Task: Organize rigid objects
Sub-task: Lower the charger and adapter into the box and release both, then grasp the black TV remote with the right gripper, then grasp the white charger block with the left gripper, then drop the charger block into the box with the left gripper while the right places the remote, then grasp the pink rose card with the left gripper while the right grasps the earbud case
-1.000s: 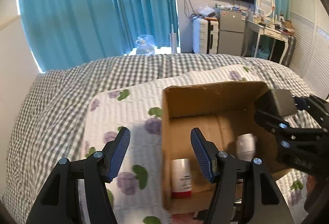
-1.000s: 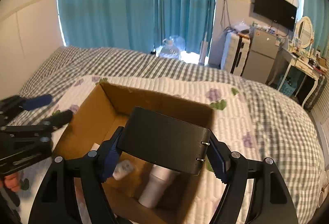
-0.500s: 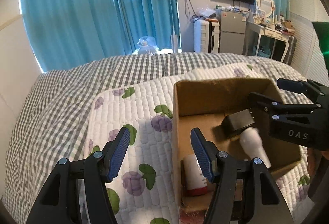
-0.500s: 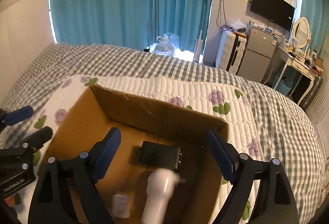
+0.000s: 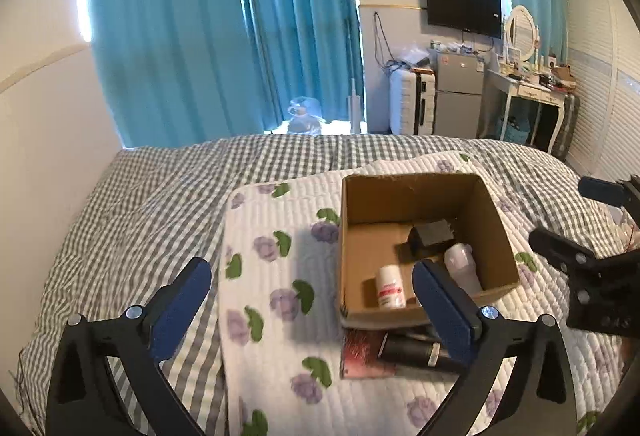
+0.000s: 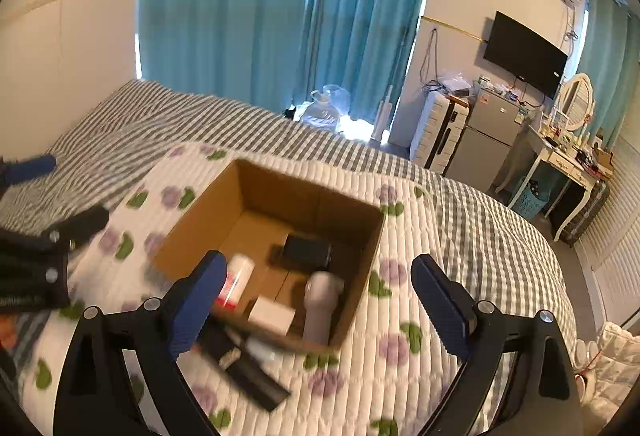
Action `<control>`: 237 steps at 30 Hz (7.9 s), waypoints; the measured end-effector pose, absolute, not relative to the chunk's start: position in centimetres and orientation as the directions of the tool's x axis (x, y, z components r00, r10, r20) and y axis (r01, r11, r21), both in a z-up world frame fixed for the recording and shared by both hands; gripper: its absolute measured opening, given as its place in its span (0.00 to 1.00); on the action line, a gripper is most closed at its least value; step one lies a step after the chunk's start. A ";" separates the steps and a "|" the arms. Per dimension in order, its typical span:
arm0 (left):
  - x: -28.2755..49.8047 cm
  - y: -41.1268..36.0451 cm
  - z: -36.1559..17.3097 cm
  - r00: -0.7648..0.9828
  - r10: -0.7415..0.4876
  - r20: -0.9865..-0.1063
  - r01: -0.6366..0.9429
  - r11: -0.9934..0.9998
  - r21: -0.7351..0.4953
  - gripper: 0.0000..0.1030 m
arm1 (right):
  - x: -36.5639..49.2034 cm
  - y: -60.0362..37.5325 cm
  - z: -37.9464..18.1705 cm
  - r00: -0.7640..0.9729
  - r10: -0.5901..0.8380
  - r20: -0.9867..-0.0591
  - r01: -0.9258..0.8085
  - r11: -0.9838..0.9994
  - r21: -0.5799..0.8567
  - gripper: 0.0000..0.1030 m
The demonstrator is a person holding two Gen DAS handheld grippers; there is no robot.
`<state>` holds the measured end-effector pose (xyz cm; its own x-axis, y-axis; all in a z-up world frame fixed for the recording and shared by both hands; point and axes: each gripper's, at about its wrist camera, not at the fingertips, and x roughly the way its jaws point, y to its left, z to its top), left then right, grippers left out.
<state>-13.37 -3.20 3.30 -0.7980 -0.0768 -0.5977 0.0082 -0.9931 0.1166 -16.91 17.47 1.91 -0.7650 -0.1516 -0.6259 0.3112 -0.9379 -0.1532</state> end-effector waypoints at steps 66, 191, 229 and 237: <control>-10.8 0.6 -13.1 -0.616 -0.069 -0.785 -0.049 -0.991 0.125 1.00 | -12.3 20.4 -18.5 -0.404 -0.286 -0.869 0.232 -0.951 0.205 0.64; -14.6 -0.8 1.0 -0.796 -0.098 -0.597 0.036 -0.993 0.115 0.90 | -16.7 19.3 -0.8 -0.790 -0.149 -0.595 0.260 -0.960 -0.104 0.83; -16.5 1.7 -17.9 -0.537 -0.029 -0.843 -0.033 -0.998 0.055 0.69 | -17.3 20.5 -15.4 -0.618 -0.140 -0.774 0.192 -0.981 0.024 0.93; -13.8 2.2 -16.5 -0.542 -0.069 -0.837 -0.030 -0.994 0.101 0.69 | -16.9 19.6 -16.1 -0.613 -0.116 -0.782 0.200 -0.980 -0.011 0.93</control>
